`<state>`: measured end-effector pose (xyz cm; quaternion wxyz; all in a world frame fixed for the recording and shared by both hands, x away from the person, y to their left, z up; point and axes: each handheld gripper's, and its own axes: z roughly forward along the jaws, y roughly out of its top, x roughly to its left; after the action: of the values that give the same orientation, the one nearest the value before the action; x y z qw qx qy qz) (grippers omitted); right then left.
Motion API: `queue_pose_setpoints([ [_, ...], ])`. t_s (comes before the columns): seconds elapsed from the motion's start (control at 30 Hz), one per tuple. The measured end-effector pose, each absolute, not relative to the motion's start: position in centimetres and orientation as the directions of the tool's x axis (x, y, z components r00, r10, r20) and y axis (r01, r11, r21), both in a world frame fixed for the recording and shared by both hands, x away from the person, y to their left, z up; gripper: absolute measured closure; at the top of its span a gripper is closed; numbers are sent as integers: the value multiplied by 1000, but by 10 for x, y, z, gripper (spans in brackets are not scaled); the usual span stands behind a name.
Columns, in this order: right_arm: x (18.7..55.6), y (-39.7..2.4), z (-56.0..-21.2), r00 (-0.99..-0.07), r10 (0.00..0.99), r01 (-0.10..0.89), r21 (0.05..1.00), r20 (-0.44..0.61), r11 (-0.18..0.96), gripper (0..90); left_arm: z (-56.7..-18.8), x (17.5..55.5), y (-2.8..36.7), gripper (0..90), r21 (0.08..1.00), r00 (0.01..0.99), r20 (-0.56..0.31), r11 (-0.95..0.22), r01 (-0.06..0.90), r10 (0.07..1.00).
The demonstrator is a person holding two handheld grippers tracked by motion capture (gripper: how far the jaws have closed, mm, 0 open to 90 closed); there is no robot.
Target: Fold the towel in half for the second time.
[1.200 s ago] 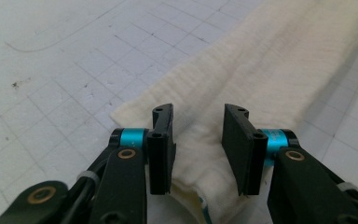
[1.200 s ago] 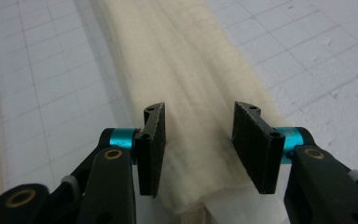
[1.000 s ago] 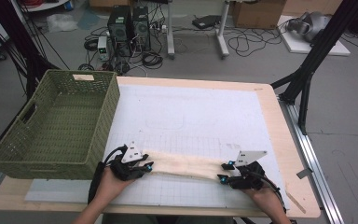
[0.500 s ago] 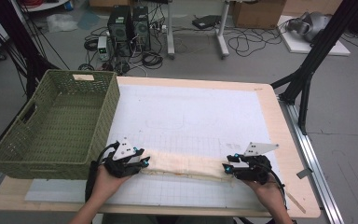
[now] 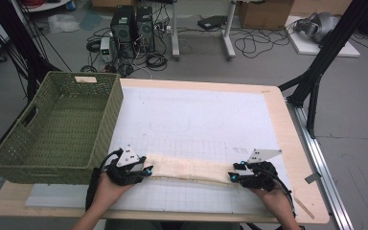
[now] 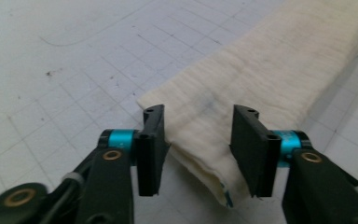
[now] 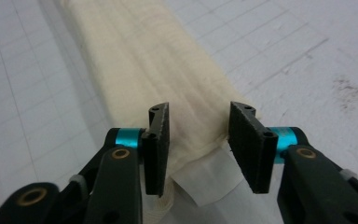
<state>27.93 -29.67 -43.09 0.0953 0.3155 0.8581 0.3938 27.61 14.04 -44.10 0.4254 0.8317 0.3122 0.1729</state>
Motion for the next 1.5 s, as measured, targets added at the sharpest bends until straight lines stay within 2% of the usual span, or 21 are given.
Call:
queue_pose_setpoints([
  [0.23,284,-290,-438,-773,625,512,692,112,509,478,-445,276,144,491,792,740,-1,-451,411,673],
  [0.33,286,-291,-440,-769,625,527,683,131,506,481,-447,276,144,514,788,745,-22,-447,424,667],
  [0.4,286,-290,-441,-767,628,531,680,132,506,501,-447,277,144,577,783,745,-47,-439,441,665],
  [0.43,286,-290,-441,-767,628,531,680,132,506,501,-448,277,145,577,783,749,-61,-433,445,660],
  [0.7,285,-290,-442,-773,615,535,686,159,494,659,-451,275,145,756,799,769,-95,-412,437,632],
  [0.8,288,-291,-442,-787,588,534,686,189,494,747,-451,275,145,789,799,771,-100,-411,439,629],
  [0.9,290,-290,-441,-800,569,522,685,188,507,796,-449,272,144,819,800,771,-80,-421,428,632],
  [1.1,300,-287,-435,-819,556,489,681,142,546,816,-446,265,146,835,798,758,-73,-418,434,648],
  [1.5,364,-244,-421,-845,528,434,686,85,584,816,-439,230,165,840,790,751,-44,-437,430,659],
])
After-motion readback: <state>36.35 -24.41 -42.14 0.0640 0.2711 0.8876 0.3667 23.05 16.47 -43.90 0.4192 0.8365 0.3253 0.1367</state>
